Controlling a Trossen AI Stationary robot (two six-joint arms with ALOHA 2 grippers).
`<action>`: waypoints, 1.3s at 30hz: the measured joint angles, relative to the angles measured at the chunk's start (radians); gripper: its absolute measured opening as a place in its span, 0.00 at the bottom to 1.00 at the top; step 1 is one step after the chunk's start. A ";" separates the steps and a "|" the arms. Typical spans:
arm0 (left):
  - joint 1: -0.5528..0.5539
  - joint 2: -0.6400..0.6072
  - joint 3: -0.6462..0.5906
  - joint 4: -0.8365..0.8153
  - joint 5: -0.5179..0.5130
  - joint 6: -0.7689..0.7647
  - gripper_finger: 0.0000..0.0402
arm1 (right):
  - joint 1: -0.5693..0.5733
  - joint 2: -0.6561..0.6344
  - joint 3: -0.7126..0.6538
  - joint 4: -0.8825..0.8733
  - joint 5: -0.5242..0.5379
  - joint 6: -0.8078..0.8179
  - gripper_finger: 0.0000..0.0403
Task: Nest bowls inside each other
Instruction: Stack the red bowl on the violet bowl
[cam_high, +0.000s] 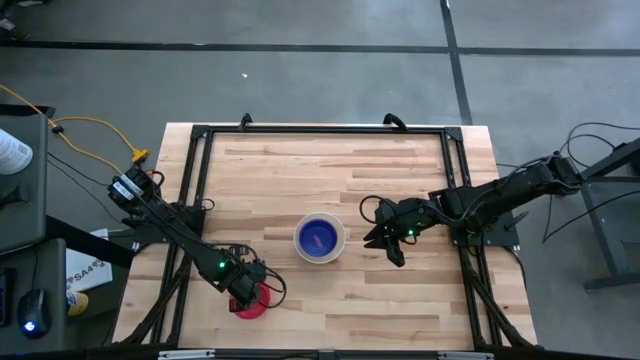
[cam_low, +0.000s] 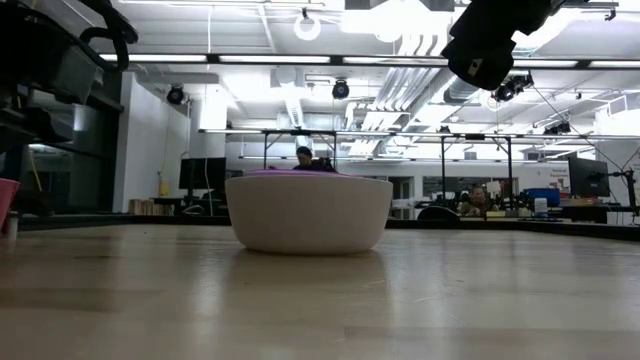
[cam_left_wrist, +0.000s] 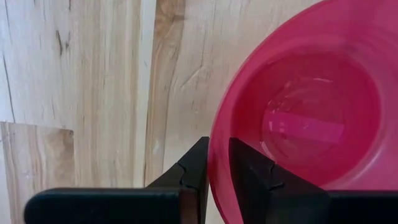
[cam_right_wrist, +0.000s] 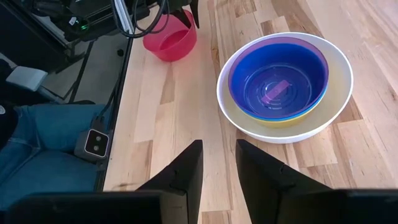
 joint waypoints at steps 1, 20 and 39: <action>0.000 -0.002 0.000 -0.001 0.000 0.000 0.15 | 0.000 0.000 0.000 0.000 0.000 0.000 0.22; 0.000 -0.008 0.015 -0.027 -0.016 0.007 0.07 | 0.000 0.000 0.000 0.000 0.000 0.000 0.22; 0.000 -0.009 0.016 -0.028 0.000 0.007 0.00 | 0.000 0.000 0.000 0.000 0.000 0.000 0.22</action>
